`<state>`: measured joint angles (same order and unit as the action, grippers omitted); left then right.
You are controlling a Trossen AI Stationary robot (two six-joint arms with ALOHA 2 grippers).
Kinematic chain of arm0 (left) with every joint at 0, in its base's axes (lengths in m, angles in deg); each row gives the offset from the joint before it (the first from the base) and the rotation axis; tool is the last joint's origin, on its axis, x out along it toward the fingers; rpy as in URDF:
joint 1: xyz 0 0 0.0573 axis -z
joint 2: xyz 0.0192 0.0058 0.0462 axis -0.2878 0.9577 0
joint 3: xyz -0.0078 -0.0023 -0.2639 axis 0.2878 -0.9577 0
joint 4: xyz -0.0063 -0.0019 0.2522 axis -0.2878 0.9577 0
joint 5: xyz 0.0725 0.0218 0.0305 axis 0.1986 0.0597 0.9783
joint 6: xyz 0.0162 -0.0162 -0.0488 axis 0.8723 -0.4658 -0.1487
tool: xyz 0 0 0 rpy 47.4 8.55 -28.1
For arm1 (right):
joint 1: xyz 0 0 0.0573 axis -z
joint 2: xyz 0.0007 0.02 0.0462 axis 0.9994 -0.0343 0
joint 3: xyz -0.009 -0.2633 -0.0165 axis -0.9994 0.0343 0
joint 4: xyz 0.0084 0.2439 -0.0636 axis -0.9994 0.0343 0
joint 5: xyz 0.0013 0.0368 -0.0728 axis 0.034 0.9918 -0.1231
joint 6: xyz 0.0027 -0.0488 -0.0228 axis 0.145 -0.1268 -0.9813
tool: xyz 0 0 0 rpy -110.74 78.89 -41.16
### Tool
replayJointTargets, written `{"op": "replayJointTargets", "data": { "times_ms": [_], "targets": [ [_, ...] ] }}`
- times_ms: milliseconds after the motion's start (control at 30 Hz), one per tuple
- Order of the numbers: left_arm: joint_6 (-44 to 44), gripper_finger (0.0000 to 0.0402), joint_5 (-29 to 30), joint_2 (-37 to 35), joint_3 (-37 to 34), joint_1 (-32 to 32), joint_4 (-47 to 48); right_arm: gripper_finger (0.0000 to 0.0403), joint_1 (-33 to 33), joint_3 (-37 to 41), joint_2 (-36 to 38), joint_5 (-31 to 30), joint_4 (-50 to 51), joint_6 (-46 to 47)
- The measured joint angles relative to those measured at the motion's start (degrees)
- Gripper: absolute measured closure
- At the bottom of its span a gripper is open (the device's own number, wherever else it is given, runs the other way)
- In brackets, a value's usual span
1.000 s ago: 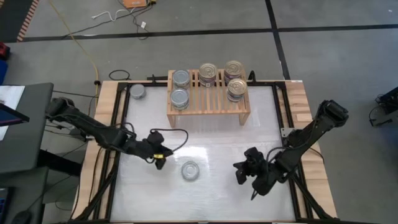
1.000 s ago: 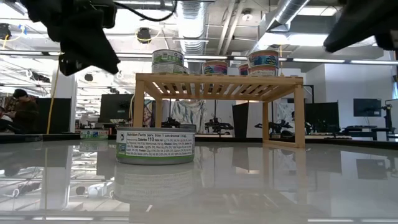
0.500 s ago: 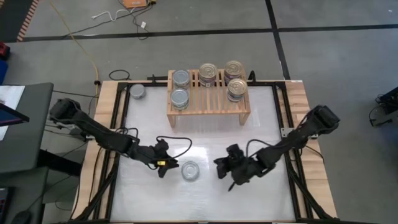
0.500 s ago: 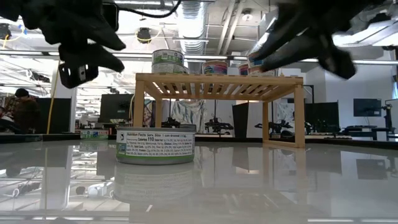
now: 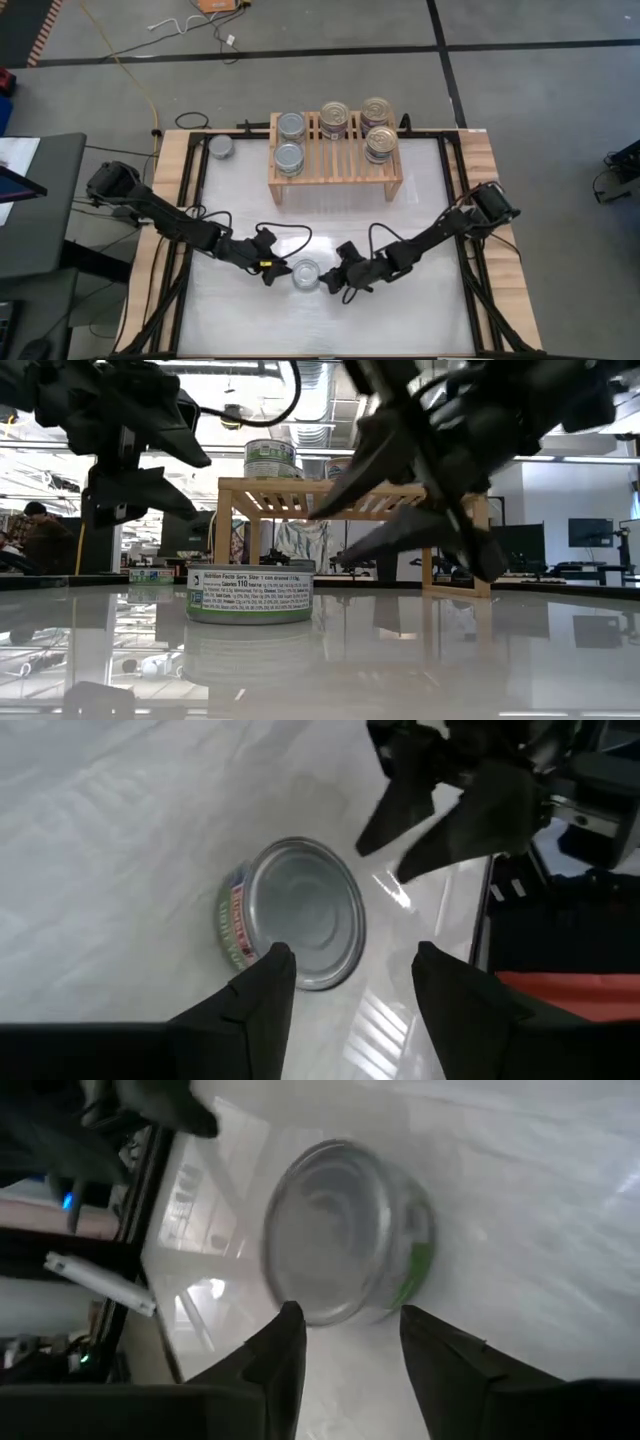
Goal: Stack canned seafood by type on shelf
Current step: Put the green tuna can on the shelf
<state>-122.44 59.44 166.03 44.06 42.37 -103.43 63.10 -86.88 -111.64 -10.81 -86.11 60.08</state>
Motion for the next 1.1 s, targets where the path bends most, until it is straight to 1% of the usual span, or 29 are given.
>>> {"op": "replayJointTargets", "data": {
  "times_ms": [200,433,633,867,933,1100],
  "targets": [
    [-0.72,0.0207,0.02,0.15,0.02,0.00,0.00,0.0217,1.13,-0.02,-0.97,0.17,-0.20,1.58],
    [-0.70,0.0207,0.33,0.15,0.02,0.09,-0.29,0.0239,3.30,-0.05,-0.98,0.01,0.04,1.48],
    [-0.70,0.0208,0.54,0.15,0.02,0.07,-0.28,0.0253,3.55,-0.05,-0.97,-0.05,0.06,1.46],
    [-0.69,0.0208,1.67,0.15,0.02,0.07,-0.24,0.0255,3.46,-0.07,-0.99,-0.75,-1.72,0.07],
    [-0.69,0.0208,2.99,0.15,0.02,0.07,-0.24,0.0255,3.46,-0.67,-1.01,-0.79,-1.23,-0.08],
    [-0.68,0.0208,3.30,0.15,0.02,0.07,-0.18,0.0258,3.65,-2.22,-3.04,-0.09,0.35,-1.42]
  ]
}}
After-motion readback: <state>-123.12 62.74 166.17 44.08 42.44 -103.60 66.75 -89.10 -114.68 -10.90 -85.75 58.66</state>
